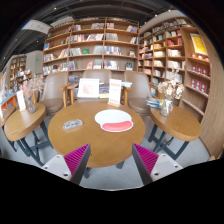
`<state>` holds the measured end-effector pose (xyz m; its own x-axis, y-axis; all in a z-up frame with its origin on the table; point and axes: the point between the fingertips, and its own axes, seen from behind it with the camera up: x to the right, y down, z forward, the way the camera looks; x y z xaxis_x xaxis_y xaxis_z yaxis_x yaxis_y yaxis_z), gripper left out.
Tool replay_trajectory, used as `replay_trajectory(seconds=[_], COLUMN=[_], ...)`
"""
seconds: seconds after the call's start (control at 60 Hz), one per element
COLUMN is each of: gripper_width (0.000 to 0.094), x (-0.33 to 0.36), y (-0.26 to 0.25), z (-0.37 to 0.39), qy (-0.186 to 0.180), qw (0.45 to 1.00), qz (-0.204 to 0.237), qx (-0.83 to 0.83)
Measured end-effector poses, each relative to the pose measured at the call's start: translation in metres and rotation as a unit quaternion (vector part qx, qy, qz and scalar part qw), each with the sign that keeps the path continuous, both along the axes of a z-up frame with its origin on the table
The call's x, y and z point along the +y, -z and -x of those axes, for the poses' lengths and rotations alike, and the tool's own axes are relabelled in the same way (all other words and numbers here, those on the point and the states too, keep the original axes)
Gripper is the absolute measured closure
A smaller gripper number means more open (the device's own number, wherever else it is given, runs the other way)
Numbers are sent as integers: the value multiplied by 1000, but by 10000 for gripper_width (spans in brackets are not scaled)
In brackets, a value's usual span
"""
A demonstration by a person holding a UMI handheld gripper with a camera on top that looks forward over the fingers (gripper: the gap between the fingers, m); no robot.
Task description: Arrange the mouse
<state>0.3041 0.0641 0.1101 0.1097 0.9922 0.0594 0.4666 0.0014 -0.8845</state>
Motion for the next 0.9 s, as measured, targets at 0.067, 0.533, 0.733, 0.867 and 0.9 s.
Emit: replay_trajectory(seconds=[0.067, 0.533, 0.733, 0.867, 0.9], gripper_width=[80, 81, 82, 82, 83], x=[-13, -173, -198, -205, -206], y=[5, 39, 66, 88, 93], z=[3, 73, 105, 130, 137], qy=[-10, -87, -83, -72, -69], qw=[1000, 995, 995, 995, 995], qz=[0, 31, 27, 27, 31], qx=[-2, -28, -47, -61, -64])
